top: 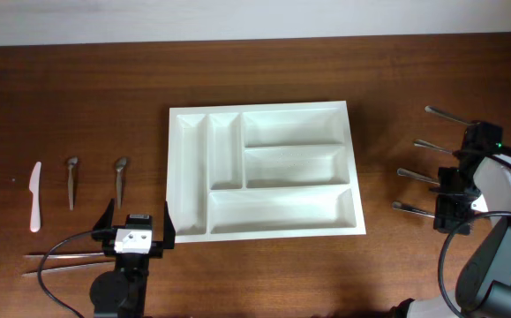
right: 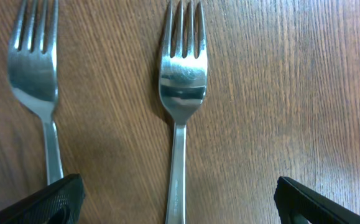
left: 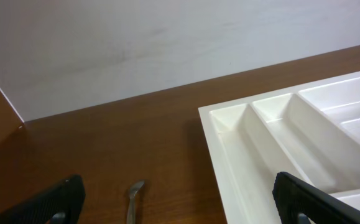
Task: Pack container
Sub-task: 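Lower the right gripper and grasp a metal fork by its handle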
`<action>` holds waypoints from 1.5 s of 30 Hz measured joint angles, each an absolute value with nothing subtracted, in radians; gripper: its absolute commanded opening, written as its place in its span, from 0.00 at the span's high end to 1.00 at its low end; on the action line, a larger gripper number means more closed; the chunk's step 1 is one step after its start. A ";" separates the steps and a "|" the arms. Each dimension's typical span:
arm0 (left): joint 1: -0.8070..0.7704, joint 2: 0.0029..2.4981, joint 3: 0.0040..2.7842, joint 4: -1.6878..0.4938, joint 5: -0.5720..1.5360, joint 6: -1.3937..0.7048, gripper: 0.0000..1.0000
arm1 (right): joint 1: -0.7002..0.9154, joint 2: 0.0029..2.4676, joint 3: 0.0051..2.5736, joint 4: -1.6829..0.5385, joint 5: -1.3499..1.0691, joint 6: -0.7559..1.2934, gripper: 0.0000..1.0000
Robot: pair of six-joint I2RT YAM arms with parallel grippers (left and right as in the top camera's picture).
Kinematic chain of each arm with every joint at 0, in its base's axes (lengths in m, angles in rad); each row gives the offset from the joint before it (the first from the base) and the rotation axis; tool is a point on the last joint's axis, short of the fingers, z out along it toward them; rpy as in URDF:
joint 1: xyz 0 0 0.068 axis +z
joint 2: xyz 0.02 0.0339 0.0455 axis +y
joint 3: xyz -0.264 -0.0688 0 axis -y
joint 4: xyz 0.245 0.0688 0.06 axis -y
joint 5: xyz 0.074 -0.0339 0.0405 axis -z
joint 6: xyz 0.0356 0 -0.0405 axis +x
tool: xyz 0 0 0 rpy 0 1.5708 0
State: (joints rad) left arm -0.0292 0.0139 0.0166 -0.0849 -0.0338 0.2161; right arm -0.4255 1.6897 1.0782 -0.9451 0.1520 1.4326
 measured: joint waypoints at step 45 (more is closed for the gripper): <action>-0.029 0.014 0.017 -0.084 -0.034 0.216 0.01 | -0.426 1.774 0.981 -0.763 0.192 1.433 0.01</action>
